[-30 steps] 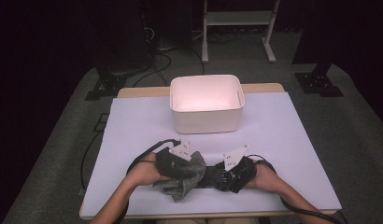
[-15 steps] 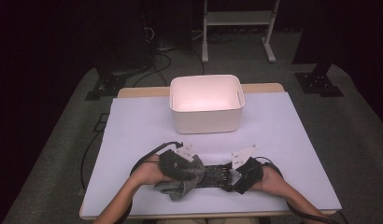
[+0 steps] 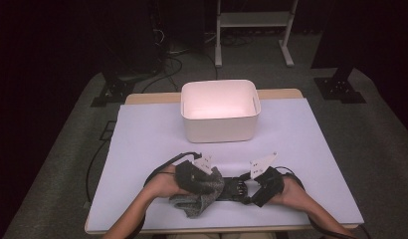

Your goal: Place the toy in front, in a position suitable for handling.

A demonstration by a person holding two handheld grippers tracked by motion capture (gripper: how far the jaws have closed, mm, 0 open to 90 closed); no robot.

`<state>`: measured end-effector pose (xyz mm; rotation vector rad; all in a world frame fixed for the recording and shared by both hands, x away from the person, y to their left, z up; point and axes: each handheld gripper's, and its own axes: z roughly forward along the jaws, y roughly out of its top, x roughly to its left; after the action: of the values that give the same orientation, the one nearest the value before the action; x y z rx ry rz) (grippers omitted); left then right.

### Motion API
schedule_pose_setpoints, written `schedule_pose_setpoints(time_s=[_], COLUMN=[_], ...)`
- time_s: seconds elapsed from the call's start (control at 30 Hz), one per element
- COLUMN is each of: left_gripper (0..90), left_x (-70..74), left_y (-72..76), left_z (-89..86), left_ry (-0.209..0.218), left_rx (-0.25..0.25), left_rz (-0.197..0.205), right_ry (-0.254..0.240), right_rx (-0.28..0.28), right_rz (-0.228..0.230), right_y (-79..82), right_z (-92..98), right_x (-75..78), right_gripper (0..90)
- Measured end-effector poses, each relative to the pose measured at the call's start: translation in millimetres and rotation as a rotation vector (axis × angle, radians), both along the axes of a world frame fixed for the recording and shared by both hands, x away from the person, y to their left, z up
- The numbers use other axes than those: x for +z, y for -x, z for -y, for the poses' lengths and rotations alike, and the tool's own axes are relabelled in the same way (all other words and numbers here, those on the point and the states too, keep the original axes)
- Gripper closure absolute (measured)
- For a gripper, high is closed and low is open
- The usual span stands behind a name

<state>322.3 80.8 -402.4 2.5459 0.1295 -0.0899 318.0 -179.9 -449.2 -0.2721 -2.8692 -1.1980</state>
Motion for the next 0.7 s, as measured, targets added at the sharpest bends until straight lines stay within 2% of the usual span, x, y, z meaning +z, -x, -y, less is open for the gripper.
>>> schedule_pose_setpoints(time_s=[0.13,0.23,0.47,0.6,0.7], left_gripper=[77.8,77.9,77.9,77.9,77.9], left_x=[0.3,1.6,4.6,3.7,1.0], left_y=[-0.3,-0.1,-0.2,0.4,0.2], left_z=[5.3,16.4,56.5,70.9,74.3], left_ry=[0.006,0.010,0.010,0.020,0.023], left_rx=[-0.004,-0.026,-0.107,-0.129,-0.138], left_rz=[-0.002,-0.002,0.008,0.001,0.004], right_ry=[0.015,0.024,0.018,0.015,0.011], right_rx=[0.010,0.012,0.024,0.028,0.027], right_rz=[0.067,0.074,0.080,0.064,0.062], right_y=[3.6,4.9,2.4,2.9,3.1], right_z=[-1.2,-3.0,-4.2,-8.1,-7.7], right_x=[0.8,-1.2,-5.3,-7.6,-9.0], right_gripper=[22.6,22.7,22.7,23.2,23.3])
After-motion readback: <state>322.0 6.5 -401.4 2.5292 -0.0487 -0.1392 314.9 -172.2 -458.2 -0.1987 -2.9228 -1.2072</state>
